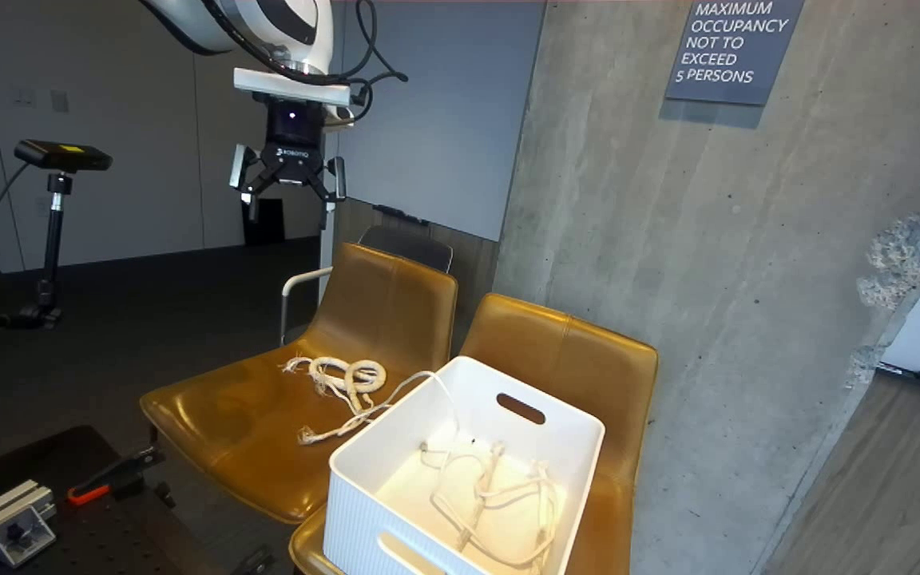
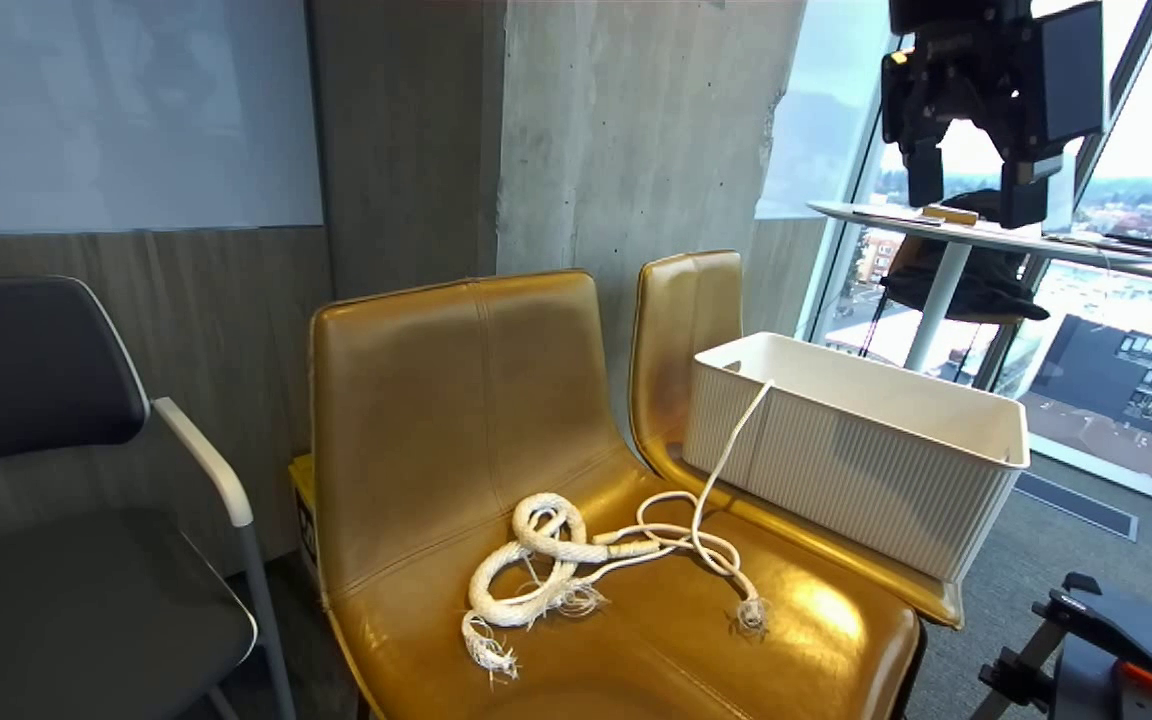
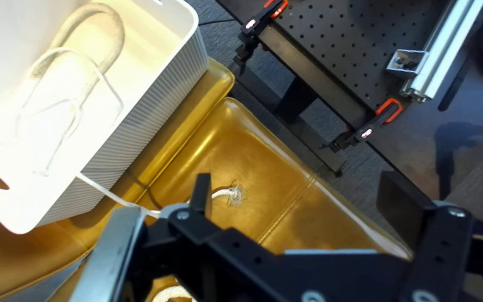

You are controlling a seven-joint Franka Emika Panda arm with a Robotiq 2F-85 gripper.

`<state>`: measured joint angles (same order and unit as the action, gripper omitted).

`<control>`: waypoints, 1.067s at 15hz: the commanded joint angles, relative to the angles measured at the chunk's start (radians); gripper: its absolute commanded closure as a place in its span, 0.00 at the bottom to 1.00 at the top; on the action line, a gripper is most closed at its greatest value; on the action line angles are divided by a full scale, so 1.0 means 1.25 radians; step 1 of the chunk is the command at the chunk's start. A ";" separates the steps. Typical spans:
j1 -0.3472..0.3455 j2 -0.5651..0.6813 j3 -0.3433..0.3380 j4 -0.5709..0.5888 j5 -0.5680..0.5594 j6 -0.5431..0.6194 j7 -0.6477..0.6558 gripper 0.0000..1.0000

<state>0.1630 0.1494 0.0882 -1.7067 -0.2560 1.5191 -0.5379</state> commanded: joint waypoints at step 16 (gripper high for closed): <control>-0.004 -0.174 0.029 -0.324 -0.057 0.327 0.153 0.00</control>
<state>0.1642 -0.1275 0.1215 -2.1131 -0.3044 1.8153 -0.3345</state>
